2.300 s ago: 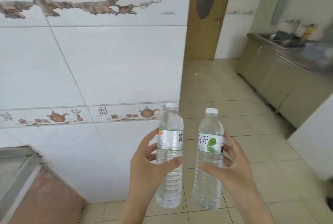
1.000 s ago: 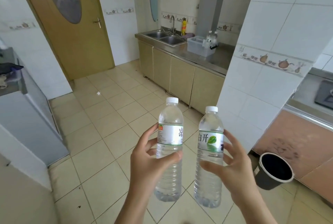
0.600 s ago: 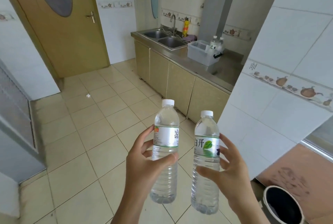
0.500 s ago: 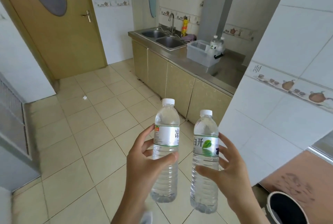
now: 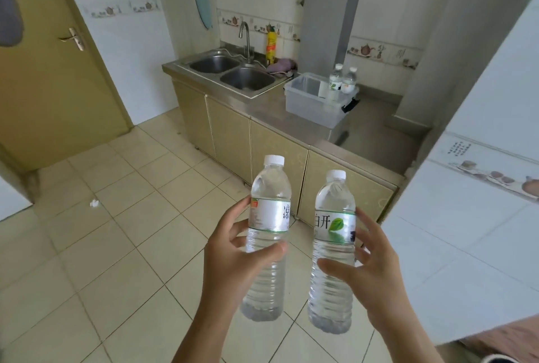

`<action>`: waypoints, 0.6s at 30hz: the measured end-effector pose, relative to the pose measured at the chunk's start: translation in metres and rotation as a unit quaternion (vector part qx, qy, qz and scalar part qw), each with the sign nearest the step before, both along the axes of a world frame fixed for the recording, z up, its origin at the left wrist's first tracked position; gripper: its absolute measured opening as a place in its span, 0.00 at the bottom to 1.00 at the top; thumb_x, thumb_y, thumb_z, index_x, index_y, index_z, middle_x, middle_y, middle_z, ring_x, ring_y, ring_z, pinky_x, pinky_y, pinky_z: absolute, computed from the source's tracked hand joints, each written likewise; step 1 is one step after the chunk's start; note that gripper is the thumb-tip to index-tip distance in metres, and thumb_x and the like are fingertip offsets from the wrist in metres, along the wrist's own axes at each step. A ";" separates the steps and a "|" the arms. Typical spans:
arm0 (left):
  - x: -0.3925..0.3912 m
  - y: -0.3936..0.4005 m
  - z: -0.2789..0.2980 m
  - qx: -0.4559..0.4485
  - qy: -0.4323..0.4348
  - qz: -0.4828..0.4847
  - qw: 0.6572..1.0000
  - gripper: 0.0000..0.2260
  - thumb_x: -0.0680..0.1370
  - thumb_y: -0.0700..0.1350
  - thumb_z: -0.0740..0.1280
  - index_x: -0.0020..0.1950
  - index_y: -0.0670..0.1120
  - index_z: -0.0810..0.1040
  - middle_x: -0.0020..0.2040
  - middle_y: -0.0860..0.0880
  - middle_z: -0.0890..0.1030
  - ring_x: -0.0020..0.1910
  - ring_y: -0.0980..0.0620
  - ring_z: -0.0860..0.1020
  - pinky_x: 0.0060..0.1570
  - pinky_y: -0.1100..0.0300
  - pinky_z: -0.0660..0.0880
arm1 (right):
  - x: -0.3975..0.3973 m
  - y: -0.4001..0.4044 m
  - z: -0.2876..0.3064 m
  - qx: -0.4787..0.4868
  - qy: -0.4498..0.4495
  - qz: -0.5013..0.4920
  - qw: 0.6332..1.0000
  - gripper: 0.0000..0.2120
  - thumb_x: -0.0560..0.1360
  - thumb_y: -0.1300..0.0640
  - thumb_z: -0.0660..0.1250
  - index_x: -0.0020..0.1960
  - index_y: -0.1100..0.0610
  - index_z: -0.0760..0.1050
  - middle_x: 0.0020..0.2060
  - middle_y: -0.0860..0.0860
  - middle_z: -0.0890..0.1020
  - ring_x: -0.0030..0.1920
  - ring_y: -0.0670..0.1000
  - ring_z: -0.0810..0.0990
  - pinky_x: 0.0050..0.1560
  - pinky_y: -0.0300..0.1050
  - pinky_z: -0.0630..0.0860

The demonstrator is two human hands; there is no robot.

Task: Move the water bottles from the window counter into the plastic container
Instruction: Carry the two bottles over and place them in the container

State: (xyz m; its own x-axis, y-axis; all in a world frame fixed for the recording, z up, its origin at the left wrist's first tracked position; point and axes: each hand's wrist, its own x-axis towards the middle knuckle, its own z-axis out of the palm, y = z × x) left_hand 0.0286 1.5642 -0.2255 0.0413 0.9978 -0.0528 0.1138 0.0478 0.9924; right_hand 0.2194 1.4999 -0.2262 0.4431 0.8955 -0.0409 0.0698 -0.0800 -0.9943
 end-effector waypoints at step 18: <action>0.172 0.323 -0.007 -0.015 0.008 0.005 1.000 0.36 0.53 0.48 0.81 0.52 0.77 0.74 0.47 0.64 0.84 0.49 0.62 0.82 0.54 0.54 0.79 | 0.171 0.342 -0.010 0.000 -0.031 0.031 0.999 0.46 0.54 0.69 0.81 0.65 0.41 0.69 0.53 0.45 0.81 0.51 0.39 0.80 0.43 0.33 0.76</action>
State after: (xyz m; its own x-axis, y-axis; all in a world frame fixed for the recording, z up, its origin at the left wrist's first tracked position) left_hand 0.2009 1.8870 -0.2325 0.0302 0.9961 -0.0829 0.1286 0.0783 0.9886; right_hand 0.3905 1.8422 -0.2364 0.3877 0.9217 -0.0146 0.1354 -0.0726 -0.9881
